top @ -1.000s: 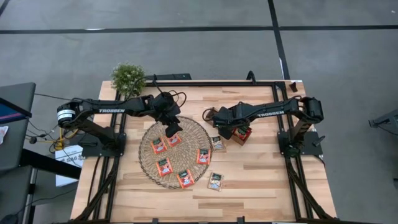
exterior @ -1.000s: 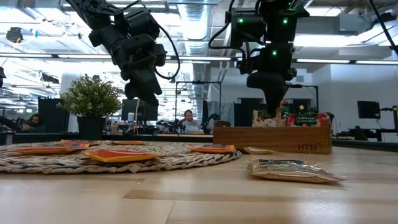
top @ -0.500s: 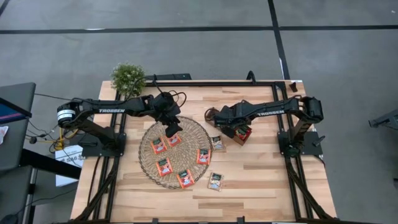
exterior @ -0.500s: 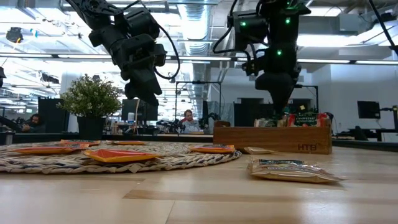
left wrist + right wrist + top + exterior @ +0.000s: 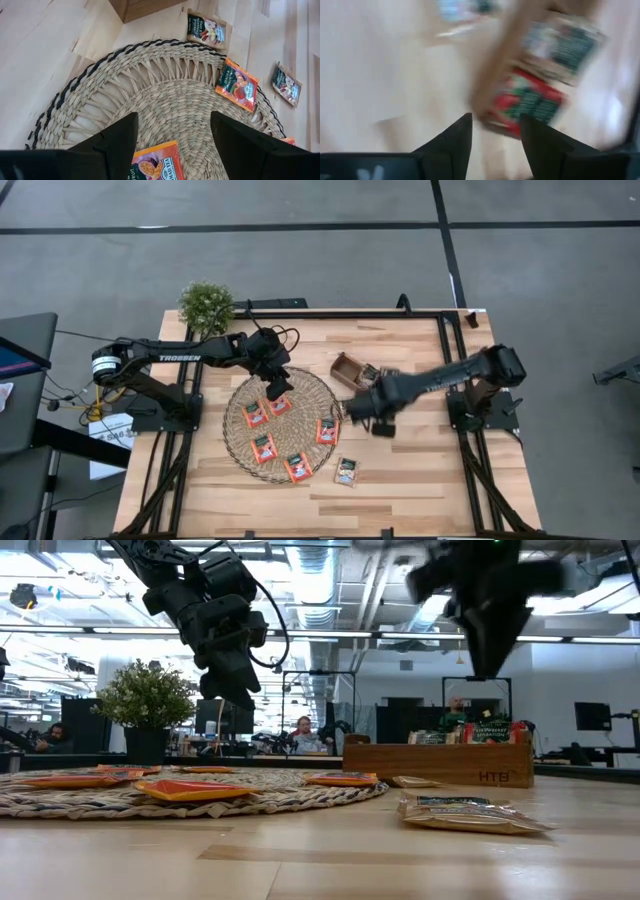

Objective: Pick & Place Tea
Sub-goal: Put the brown tea bag into the middle section of the wooden organizer

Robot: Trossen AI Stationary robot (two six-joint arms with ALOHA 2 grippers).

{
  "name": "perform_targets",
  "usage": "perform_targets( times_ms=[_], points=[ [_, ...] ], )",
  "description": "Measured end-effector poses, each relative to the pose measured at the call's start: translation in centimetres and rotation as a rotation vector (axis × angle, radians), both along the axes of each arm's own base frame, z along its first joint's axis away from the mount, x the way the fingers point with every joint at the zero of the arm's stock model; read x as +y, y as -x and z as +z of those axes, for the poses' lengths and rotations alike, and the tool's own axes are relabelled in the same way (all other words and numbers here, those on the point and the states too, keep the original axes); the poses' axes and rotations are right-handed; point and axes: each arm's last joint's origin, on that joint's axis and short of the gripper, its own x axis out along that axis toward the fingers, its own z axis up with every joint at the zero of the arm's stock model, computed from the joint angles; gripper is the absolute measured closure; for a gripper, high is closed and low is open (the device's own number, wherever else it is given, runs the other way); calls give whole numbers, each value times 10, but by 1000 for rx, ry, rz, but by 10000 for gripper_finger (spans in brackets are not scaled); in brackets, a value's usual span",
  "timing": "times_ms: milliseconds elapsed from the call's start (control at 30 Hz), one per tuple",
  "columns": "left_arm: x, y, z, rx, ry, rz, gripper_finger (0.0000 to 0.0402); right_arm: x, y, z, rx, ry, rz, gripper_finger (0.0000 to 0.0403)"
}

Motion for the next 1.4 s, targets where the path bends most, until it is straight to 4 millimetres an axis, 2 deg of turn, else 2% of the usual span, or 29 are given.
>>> perform_targets(
  times_ms=[100,233,467,633,833,967,1100,1200,1400],
  points=[
    [0,0,0,0,1,1,161,27,-1,-1,-58,-59,107,253],
    [0,0,0,0,5,4,161,51,-7,0,-185,-132,169,261],
    [-1,2,-2,38,46,36,161,62,-24,4,-356,-286,170,280],
    [-2,5,-5,77,48,24,161,66,-33,6,-466,-341,61,285],
    [-2,6,-5,78,-18,-56,161,80,-46,-16,-462,-414,-98,285],
    [-3,8,-6,88,-47,-110,161,92,-51,-46,-350,-439,-85,285],
    [-4,7,-6,63,-48,-170,161,91,-57,-68,-298,-417,-147,284],
    [-5,7,-6,55,-42,-180,161,86,-62,-74,-295,-409,-184,285],
    [-5,6,-5,47,-50,-194,161,84,-61,-74,-287,-403,-190,285]
  ],
)
